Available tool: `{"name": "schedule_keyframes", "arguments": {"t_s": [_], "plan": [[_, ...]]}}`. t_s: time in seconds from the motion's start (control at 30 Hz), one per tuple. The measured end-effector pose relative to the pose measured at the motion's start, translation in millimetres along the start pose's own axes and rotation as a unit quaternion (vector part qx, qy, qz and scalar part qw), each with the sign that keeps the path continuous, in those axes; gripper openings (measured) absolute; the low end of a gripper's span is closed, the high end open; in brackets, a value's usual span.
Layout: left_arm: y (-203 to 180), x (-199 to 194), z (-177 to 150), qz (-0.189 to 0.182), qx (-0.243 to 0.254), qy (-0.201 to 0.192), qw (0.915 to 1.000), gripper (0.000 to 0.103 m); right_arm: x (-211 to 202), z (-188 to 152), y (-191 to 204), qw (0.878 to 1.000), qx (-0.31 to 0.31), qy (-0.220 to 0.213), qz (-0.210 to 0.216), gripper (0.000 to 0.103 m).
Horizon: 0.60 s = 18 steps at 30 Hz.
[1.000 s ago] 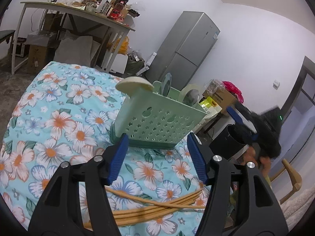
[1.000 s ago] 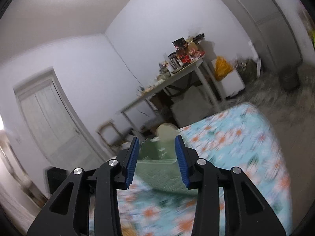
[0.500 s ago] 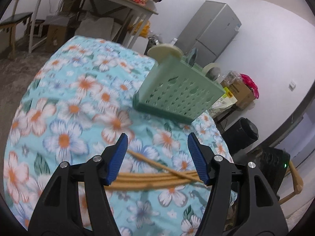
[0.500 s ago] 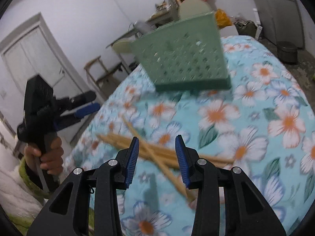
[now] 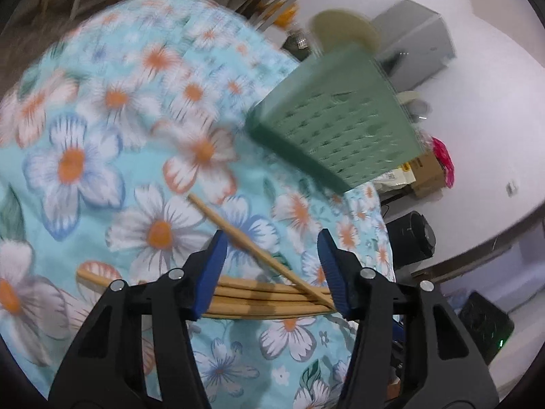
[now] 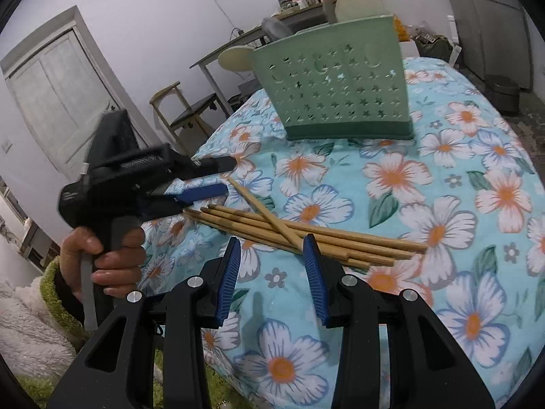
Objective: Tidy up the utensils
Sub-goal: 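Reach the left tool to the chopstick bundle and close on one chopstick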
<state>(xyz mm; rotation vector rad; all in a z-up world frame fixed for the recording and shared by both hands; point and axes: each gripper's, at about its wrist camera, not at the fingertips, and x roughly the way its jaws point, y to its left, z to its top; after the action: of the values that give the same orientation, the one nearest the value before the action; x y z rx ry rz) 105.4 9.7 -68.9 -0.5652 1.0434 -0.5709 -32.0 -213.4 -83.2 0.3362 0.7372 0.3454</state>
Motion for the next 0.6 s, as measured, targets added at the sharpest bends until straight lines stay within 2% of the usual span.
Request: {"name": "schedule_keyframes", "arguments": {"t_s": [0.1, 0.2, 0.33, 0.4, 0.43, 0.6], "plan": [[9, 7, 0, -0.009, -0.038, 0.005, 0.9992, 0.047, -4, -1, -3, 1.0, 0.006, -0.003, -0.004, 0.038], [12, 10, 3, -0.013, -0.05, 0.0, 0.9987, 0.047, -5, -3, -7, 1.0, 0.011, 0.0, -0.005, 0.038], [19, 18, 5, -0.008, -0.08, -0.002, 0.9967, 0.036, -3, -2, -8, 1.0, 0.014, 0.003, -0.004, 0.038], [22, 21, 8, -0.003, -0.096, -0.003, 0.9954, 0.021, -4, -2, -8, 1.0, 0.014, 0.002, -0.003, 0.038], [25, 23, 8, -0.003, -0.102, -0.003, 0.9947, 0.018, -5, -2, -8, 1.0, 0.013, 0.002, -0.003, 0.038], [27, 25, 10, -0.004, -0.118, -0.001, 0.993, 0.017, -7, -2, -6, 1.0, 0.011, 0.002, -0.005, 0.038]]}}
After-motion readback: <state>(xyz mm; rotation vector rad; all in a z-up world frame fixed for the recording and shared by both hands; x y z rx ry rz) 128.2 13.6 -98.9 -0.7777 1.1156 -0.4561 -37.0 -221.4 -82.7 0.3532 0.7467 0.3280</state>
